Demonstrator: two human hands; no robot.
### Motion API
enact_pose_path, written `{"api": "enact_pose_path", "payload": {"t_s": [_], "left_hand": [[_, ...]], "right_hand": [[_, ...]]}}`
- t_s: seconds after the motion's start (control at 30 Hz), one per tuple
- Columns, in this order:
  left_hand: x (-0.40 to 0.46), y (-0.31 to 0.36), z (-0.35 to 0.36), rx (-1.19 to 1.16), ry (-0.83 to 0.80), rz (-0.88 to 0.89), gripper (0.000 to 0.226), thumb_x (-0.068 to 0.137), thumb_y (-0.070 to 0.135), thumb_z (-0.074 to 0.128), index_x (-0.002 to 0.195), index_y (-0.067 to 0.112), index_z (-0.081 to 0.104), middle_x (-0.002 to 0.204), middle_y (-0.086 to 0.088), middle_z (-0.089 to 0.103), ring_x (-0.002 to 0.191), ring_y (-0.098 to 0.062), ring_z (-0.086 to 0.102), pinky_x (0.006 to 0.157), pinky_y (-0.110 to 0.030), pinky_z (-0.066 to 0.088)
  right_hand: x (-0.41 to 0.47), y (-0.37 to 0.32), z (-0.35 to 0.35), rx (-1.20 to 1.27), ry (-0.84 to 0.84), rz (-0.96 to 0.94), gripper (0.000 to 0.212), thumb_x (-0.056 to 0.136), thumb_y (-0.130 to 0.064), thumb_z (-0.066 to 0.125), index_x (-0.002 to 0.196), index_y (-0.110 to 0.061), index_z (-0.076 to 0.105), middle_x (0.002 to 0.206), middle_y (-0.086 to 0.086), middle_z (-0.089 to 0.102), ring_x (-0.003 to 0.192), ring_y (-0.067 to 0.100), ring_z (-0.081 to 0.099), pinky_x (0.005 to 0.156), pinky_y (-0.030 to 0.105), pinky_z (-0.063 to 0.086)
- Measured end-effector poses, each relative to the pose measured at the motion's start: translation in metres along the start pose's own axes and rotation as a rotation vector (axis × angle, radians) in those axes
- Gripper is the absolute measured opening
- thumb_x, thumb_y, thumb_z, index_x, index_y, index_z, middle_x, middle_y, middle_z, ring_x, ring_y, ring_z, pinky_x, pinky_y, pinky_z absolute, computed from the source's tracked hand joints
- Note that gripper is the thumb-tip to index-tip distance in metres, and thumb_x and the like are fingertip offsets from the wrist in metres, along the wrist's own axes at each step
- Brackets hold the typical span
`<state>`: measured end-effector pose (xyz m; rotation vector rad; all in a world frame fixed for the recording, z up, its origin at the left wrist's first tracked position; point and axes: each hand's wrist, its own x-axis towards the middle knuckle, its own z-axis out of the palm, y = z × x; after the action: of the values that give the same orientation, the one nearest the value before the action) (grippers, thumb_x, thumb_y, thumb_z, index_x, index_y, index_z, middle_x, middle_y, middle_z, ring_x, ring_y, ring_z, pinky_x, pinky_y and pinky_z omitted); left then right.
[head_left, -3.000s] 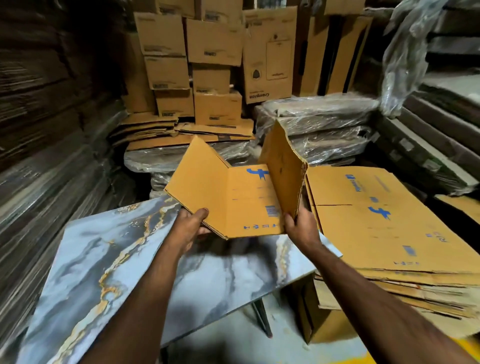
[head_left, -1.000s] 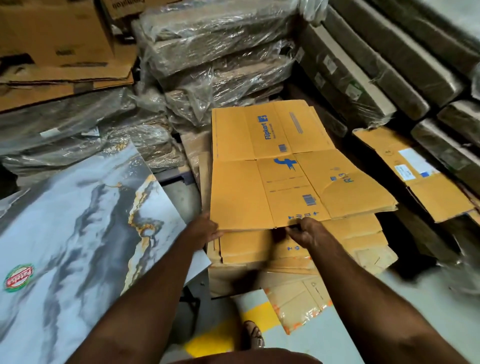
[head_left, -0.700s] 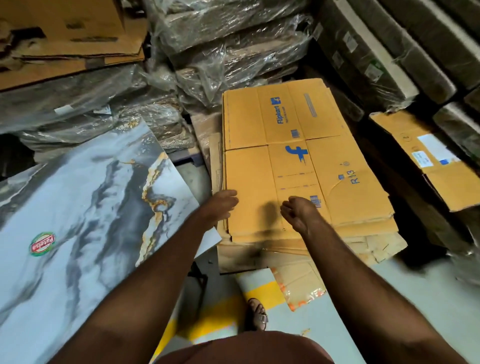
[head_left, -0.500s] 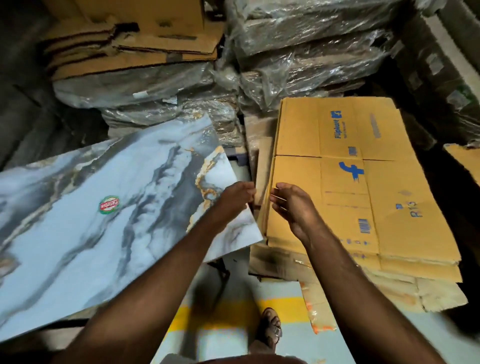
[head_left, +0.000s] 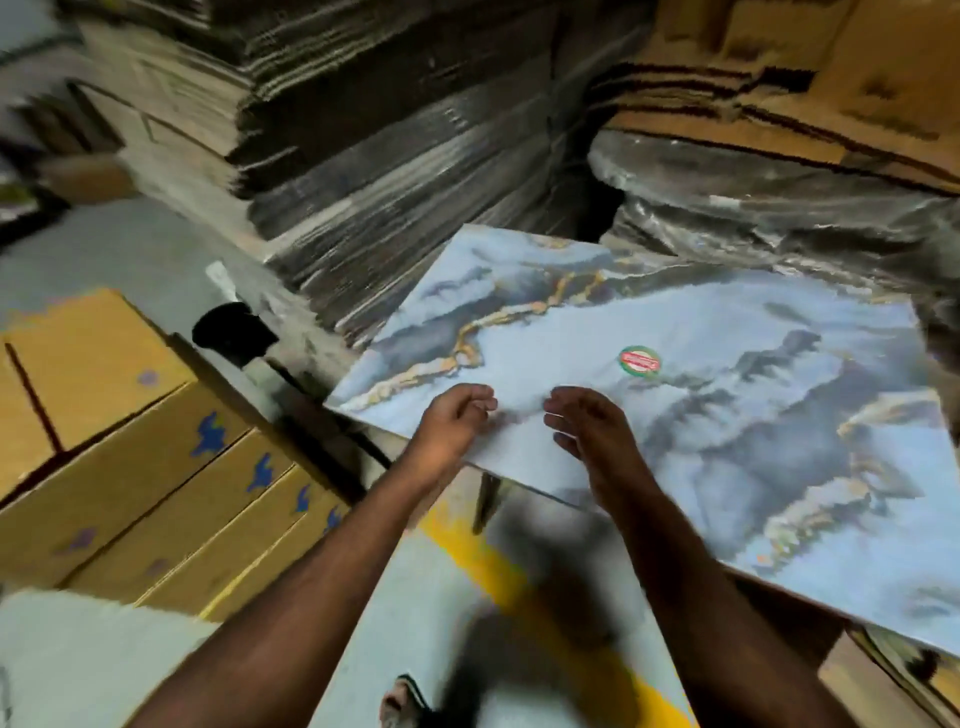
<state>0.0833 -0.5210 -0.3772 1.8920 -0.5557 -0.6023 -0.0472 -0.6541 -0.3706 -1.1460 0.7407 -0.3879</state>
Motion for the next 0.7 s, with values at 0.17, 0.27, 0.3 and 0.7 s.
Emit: {"api": "enact_pose_path", "payload": {"t_s": [0.17, 0.27, 0.3, 0.7], "left_hand": [[0.003, -0.068, -0.162, -0.098, 0.209, -0.040, 0.025, 0.096, -0.008, 0.045, 0.112, -0.004, 0.064, 0.098, -0.007, 0.067, 0.072, 0.012, 0.061, 0.072, -0.010, 0.045], [-0.004, -0.104, -0.242, -0.117, 0.395, -0.103, 0.021, 0.094, -0.009, 0.051, 0.107, -0.007, 0.066, 0.102, -0.012, 0.069, 0.086, -0.005, 0.062, 0.083, -0.020, 0.047], [-0.005, -0.114, -0.265, -0.122, 0.430, -0.114, 0.019, 0.093, -0.010, 0.051, 0.106, -0.008, 0.066, 0.098, -0.010, 0.068, 0.084, -0.005, 0.061, 0.081, -0.020, 0.047], [-0.034, -0.205, -0.429, 0.176, 0.899, -0.490, 0.029, 0.095, 0.016, 0.054, 0.122, 0.009, 0.063, 0.119, -0.015, 0.067, 0.106, -0.034, 0.064, 0.092, -0.042, 0.052]], "right_hand": [[0.028, 0.045, 0.180, -0.120, -0.237, -0.003, 0.011, 0.098, -0.009, 0.056, 0.102, -0.009, 0.066, 0.092, 0.003, 0.073, 0.078, 0.012, 0.066, 0.068, 0.021, 0.047], [0.037, 0.055, 0.276, -0.190, -0.333, 0.031, 0.016, 0.096, 0.001, 0.052, 0.092, -0.010, 0.063, 0.076, 0.001, 0.069, 0.064, 0.011, 0.061, 0.057, 0.018, 0.042], [0.039, 0.057, 0.304, -0.203, -0.369, 0.037, 0.019, 0.095, 0.003, 0.052, 0.088, -0.012, 0.061, 0.074, 0.004, 0.066, 0.062, 0.013, 0.057, 0.054, 0.018, 0.039], [0.078, 0.118, 0.492, -0.588, -0.701, 0.011, 0.042, 0.096, -0.007, 0.056, 0.137, -0.015, 0.053, 0.135, 0.002, 0.058, 0.121, 0.015, 0.056, 0.104, 0.039, 0.046]]}}
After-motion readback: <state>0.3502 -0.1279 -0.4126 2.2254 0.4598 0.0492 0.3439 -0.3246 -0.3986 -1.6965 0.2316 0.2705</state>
